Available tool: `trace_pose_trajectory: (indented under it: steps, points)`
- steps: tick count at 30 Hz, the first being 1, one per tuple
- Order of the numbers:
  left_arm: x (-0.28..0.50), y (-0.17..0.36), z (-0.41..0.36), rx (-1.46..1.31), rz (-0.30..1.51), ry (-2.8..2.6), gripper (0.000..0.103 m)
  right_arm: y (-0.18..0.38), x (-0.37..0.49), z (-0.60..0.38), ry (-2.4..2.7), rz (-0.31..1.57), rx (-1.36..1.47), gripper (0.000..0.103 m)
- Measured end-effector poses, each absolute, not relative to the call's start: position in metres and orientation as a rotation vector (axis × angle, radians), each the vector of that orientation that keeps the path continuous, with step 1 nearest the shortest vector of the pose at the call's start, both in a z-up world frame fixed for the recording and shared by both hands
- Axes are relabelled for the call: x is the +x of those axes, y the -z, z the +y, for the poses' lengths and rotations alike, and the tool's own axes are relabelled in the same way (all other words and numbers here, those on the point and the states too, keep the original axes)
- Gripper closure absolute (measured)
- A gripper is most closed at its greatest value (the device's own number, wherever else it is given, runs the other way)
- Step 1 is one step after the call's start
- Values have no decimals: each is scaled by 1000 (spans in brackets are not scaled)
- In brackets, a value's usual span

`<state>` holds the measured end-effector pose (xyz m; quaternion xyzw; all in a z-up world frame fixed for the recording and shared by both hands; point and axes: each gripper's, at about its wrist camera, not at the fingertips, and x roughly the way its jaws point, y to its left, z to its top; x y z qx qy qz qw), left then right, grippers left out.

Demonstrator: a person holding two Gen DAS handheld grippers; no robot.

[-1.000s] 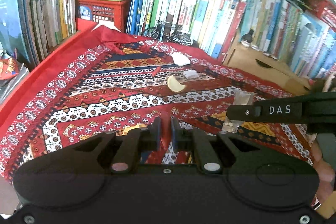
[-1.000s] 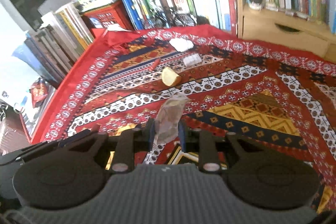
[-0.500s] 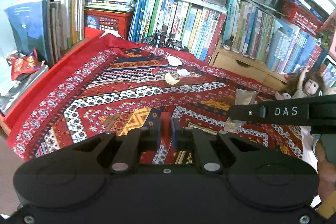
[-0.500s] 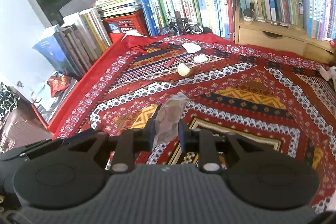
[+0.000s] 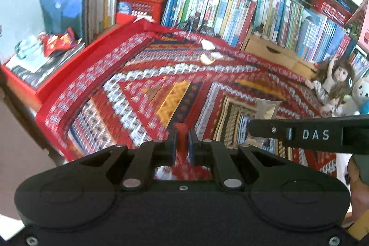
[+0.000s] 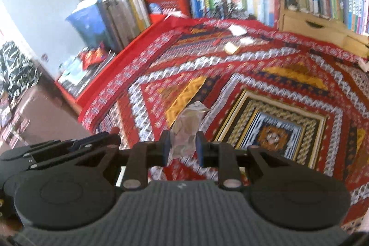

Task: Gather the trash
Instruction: 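Carry the red stick and clear wrapper over the black bin and open both tools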

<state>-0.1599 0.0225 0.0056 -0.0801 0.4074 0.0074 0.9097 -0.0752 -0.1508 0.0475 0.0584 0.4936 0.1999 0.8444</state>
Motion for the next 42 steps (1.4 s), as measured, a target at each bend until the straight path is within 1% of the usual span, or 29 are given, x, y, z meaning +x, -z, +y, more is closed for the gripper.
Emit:
trace_pose_trajectory:
  steps: [8, 17, 28, 38, 42]
  points:
    - [-214, 27, 51, -191, 915, -60, 93, -20, -128, -120, -481, 1103, 69, 75]
    - [-251, 70, 74, -227, 1006, -105, 93, 14, -170, -92, -565, 1160, 10, 75]
    - [-273, 116, 91, -289, 1094, -152, 93, 52, -189, -75, -609, 1242, -42, 75]
    - [-275, 136, 93, -298, 1138, -161, 92, 76, -188, -66, -625, 1291, -55, 72]
    - [-276, 140, 97, -307, 1147, -170, 87, 84, -187, -65, -635, 1304, -66, 69]
